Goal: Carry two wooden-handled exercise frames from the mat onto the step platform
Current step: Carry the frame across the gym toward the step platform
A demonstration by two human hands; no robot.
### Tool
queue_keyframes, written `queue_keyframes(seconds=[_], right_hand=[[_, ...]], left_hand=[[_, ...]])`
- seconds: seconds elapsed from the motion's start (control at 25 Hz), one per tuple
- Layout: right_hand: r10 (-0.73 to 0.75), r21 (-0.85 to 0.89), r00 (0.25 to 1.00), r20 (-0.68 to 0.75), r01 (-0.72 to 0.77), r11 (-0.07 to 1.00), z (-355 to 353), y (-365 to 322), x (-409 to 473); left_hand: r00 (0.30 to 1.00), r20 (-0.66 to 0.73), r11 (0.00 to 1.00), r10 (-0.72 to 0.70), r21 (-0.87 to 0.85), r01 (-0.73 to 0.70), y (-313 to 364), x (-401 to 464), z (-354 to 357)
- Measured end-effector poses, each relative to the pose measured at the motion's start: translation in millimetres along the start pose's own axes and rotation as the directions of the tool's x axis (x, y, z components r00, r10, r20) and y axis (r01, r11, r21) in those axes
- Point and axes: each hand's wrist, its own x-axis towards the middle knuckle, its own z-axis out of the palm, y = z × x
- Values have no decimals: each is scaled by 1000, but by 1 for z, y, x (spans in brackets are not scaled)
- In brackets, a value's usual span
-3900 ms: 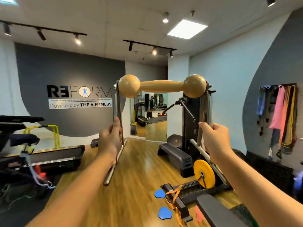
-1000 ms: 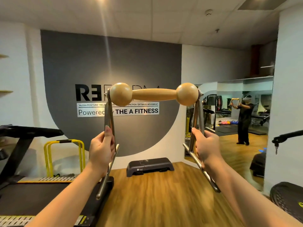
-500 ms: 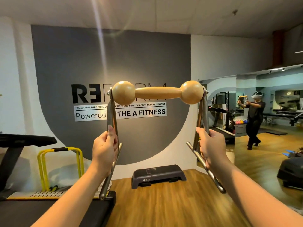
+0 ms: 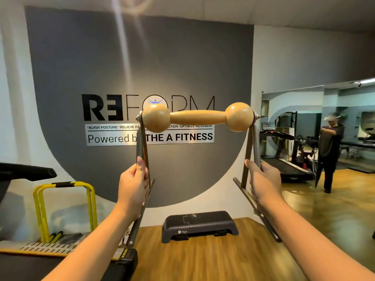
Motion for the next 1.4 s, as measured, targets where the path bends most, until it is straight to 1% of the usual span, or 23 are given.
queue_keyframes(seconds=[0.12, 0.24, 0.36, 0.64, 0.8, 0.88, 1.0, 1.16, 1.28, 1.4], right_hand=[[-5, 5, 1000, -2, 5, 1000, 39, 31, 54], [-3, 3, 1000, -11, 3, 1000, 85, 61, 114], [-14, -4, 1000, -13, 14, 1000, 129, 91, 170], [-3, -28, 1000, -11, 3, 1000, 212, 188, 286], [-14, -20, 1000, 14, 15, 1000, 245, 243, 347], [-3, -20, 999, 32, 3, 1000, 265, 272, 395], [-3, -29, 999, 50, 5, 1000, 296, 305, 467], [20, 16, 995, 96, -22, 1000, 335, 351, 535], [41, 41, 995, 95, -45, 998, 369, 392, 588], [32, 48, 994, 107, -37, 998, 407, 433, 630]], left_hand=[[1000, -6, 1000, 1, 18, -1, -47, 57, 18], [1000, 19, 1000, -21, 5, 21, -92, 127, 35], [1000, 11, 999, -28, -18, 28, -135, 192, 51], [999, 26, 999, -27, -30, 28, -249, 296, 91], [1000, 8, 1000, -14, -6, 14, -303, 345, 122], [1000, 5, 1000, -25, 12, 25, -338, 383, 147], [998, -46, 998, -45, 35, 47, -386, 434, 184], [996, -69, 998, -50, 34, 53, -439, 492, 213], [996, -67, 997, -62, 43, 65, -489, 541, 231], [997, -58, 998, -57, 24, 58, -538, 589, 240]])
